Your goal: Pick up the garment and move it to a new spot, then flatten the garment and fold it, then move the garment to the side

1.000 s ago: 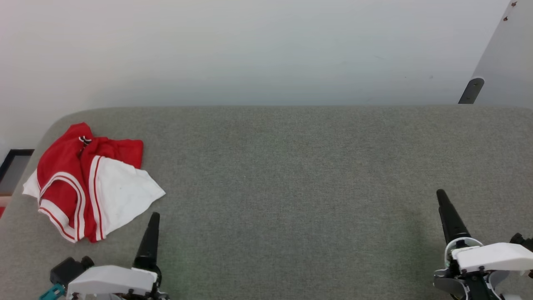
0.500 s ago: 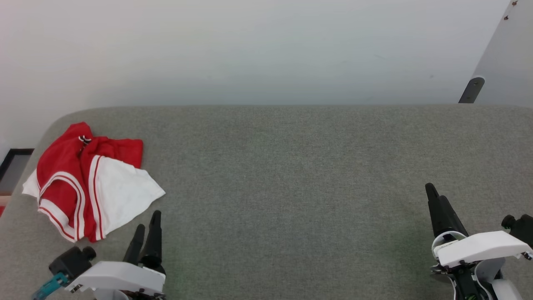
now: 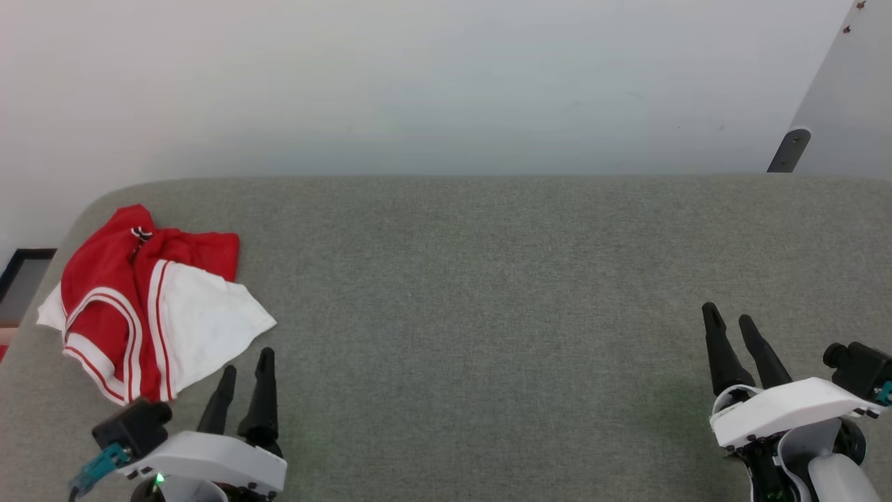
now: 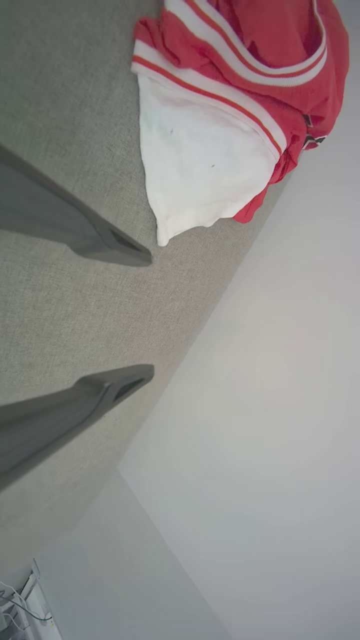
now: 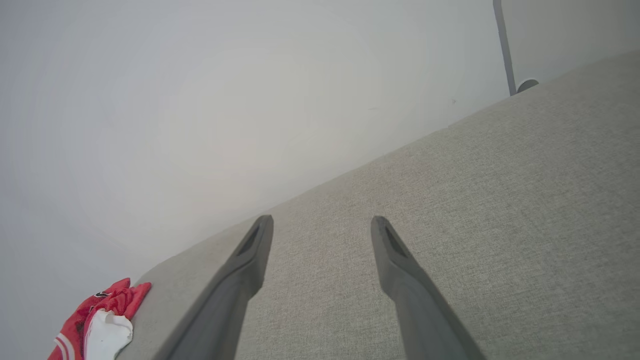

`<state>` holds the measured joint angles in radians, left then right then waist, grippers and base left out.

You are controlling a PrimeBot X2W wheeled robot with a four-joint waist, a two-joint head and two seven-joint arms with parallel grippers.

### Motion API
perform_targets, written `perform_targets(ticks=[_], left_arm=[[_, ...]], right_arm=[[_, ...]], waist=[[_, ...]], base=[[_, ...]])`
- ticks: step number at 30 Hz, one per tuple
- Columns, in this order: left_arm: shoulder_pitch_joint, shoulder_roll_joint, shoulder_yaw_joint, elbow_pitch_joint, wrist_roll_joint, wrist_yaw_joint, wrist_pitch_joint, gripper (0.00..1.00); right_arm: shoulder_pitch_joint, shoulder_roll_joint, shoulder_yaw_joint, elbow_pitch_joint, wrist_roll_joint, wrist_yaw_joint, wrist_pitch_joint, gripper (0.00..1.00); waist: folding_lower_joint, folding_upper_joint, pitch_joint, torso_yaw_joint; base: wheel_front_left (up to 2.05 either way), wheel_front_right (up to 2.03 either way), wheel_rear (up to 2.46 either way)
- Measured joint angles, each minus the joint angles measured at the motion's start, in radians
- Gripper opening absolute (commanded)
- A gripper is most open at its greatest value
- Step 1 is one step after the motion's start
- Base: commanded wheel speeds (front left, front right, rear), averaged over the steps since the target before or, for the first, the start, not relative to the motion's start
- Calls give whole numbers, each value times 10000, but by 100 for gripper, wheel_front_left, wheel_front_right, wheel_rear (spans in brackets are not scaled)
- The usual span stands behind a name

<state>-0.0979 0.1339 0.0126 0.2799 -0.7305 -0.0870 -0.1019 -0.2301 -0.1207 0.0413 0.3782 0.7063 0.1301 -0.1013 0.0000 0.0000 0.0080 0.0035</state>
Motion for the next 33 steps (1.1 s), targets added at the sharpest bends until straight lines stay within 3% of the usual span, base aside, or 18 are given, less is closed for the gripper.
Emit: perform_targets(ticks=[33], left_arm=[[-35,192,-278,-50,3937,165,-882,100]], right_arm=[[-323,148,-29,295,-4439,2,-882,100]], waist=[[0,0,3,28]], base=[[0,0,0]])
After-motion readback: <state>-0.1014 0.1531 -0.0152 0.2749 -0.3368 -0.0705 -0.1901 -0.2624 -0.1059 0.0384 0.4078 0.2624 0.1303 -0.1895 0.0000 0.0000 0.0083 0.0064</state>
